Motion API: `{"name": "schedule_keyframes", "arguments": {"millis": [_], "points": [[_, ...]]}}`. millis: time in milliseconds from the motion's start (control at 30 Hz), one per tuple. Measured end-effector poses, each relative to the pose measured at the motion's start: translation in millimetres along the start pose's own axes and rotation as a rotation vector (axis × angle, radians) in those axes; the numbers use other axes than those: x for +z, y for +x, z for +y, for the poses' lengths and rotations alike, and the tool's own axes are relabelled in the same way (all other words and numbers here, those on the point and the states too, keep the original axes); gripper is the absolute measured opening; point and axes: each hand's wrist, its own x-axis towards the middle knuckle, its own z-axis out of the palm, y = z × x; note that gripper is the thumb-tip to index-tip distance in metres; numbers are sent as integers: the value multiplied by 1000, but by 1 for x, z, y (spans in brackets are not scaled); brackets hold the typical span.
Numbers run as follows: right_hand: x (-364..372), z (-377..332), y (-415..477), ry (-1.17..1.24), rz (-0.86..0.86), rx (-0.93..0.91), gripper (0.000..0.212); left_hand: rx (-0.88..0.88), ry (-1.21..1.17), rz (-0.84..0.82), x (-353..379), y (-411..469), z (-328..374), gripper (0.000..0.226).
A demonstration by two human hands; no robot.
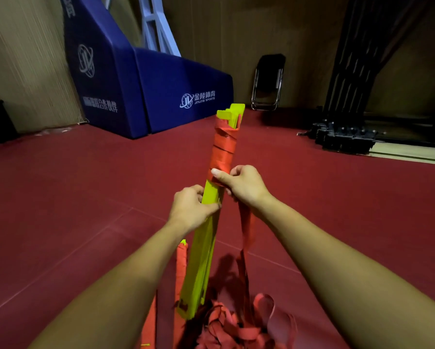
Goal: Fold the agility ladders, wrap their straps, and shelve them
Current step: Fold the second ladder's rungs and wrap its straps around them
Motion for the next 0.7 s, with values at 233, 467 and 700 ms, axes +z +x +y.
{"name": "schedule_keyframes", "arguments": {"millis": [233, 467, 700], "points": [[-19, -12, -10, 235, -314, 43, 24, -11, -87, -17, -4, 0, -7, 23], [-25, -9, -8, 389, -543, 352, 21, 39, -100, -38, -6, -3, -2, 17], [-31, -6, -6, 752, -671, 526, 30, 85, -46, -34, -6, -1, -6, 17]]}}
